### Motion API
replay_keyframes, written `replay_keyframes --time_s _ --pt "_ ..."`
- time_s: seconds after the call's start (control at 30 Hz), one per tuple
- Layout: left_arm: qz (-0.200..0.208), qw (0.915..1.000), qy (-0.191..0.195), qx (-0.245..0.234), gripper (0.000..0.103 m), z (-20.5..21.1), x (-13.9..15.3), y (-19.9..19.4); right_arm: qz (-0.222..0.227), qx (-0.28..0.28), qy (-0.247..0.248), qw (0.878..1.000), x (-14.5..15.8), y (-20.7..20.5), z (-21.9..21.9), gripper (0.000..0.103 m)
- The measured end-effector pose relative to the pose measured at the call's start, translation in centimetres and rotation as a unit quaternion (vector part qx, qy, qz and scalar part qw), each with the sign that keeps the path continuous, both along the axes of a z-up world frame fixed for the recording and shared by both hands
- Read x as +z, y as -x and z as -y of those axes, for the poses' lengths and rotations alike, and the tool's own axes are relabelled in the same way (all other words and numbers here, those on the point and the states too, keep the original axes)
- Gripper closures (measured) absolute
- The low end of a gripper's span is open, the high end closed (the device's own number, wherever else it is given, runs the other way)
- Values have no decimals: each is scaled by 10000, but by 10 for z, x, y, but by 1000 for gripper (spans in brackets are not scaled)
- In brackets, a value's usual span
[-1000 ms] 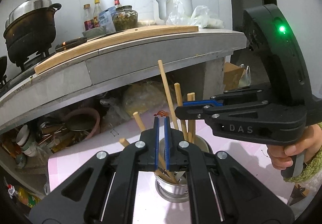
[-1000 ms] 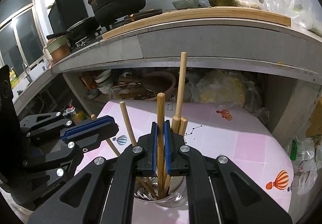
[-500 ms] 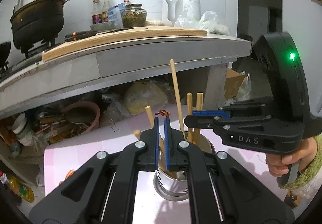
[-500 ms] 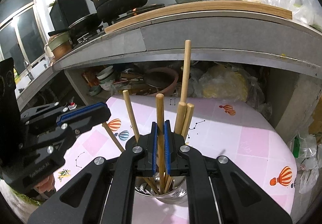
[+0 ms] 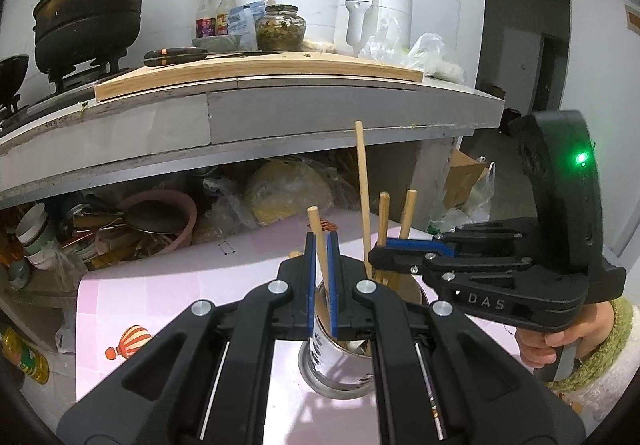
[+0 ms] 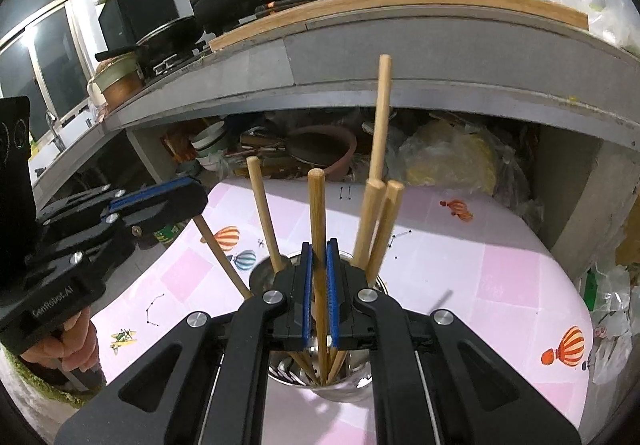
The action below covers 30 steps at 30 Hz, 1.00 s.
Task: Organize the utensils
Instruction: 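Settle both chopsticks deeper among the others in the holder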
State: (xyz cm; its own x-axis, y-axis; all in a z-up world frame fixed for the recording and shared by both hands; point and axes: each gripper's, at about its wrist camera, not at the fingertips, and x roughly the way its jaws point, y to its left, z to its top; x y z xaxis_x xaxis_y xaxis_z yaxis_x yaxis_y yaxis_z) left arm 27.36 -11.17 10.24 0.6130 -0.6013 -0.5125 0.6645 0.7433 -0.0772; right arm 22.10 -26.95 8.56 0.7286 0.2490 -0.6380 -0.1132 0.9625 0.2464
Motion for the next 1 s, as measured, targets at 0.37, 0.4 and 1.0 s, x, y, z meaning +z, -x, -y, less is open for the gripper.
replay_keyframes --time_s 0.37,0.4,1.0 --pt "50 9999 68 62 98 -7 5 1 411 149 269 9987 14 8 -13 96" --pt "48 9999 69 60 98 -7 5 1 405 148 314 9986 12 10 -13 96" --pt "38 9999 96 83 98 -8 5 2 275 211 700 9969 -18 35 -27 96"
